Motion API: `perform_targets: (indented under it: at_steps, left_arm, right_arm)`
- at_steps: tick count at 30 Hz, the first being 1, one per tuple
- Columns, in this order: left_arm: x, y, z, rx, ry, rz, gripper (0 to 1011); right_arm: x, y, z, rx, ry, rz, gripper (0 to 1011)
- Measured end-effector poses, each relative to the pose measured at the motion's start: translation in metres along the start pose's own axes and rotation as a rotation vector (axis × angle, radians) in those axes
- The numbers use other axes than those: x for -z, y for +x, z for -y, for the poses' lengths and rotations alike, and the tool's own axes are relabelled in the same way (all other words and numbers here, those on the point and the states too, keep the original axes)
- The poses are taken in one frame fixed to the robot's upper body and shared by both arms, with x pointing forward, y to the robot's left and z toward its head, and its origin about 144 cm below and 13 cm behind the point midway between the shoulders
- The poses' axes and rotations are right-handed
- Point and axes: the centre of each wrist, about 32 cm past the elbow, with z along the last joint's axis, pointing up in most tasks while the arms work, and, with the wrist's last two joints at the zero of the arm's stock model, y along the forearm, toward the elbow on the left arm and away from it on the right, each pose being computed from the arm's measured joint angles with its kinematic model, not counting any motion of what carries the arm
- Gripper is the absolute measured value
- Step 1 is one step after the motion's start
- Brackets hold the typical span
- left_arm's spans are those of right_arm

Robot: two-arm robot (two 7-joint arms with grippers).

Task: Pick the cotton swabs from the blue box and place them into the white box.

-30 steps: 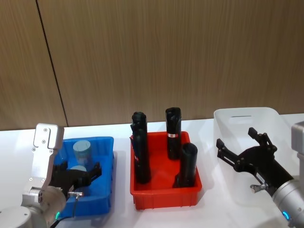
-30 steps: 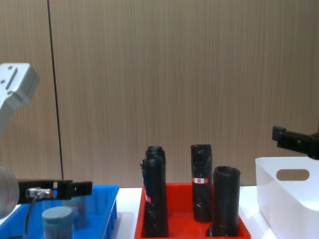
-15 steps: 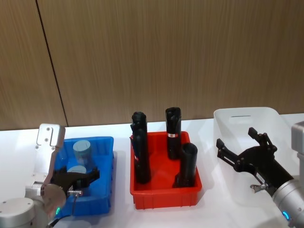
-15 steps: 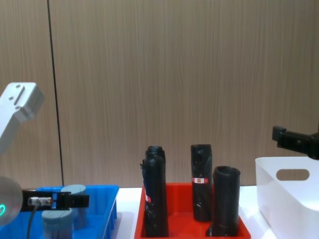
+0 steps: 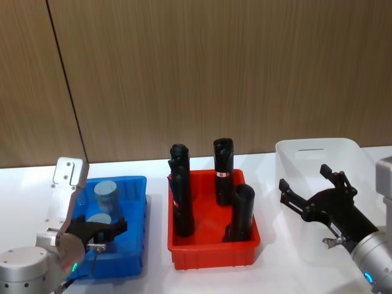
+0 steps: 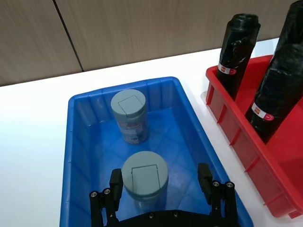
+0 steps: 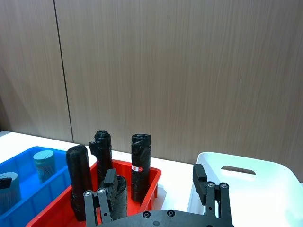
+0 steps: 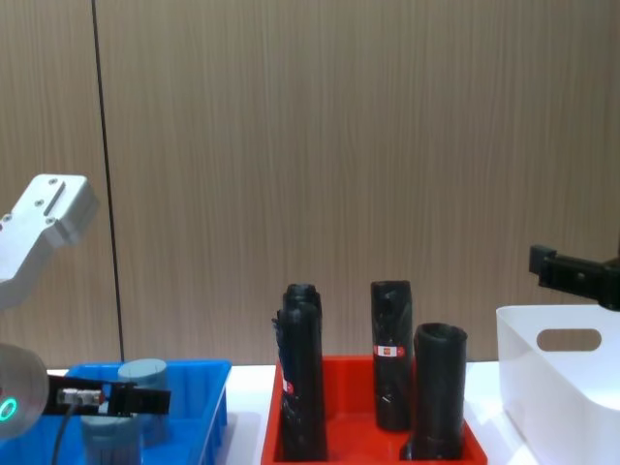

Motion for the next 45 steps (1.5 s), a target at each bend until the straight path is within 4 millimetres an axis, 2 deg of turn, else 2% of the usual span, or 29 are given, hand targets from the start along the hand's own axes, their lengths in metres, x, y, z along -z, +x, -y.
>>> perform_targets:
  at_steps: [18,32,40,41,42,45]
  left_arm:
    - [-0.001,0.006,0.009,-0.03,0.04,0.036,1004]
    - [0.008,0.011,0.018,-0.018,0.035,0.035,1004]
    - [0.012,0.014,0.021,-0.005,0.023,0.04,860]
    - [0.013,0.014,0.021,-0.004,0.019,0.04,809]
    - [0.014,0.014,0.021,-0.003,0.016,0.04,809]
    - [0.016,0.015,0.022,0.001,0.003,0.039,678]
  right_arm:
    - [0.0,0.0,0.0,0.0,0.0,0.0,1002]
    - [0.0,0.0,0.0,0.0,0.0,0.0,1002]
    - [0.0,0.0,0.0,0.0,0.0,0.0,1002]
    - [0.0,0.0,0.0,0.0,0.0,0.0,1002]
    - [0.0,0.0,0.0,0.0,0.0,0.0,1002]
    - [0.0,0.0,0.0,0.0,0.0,0.0,1002]
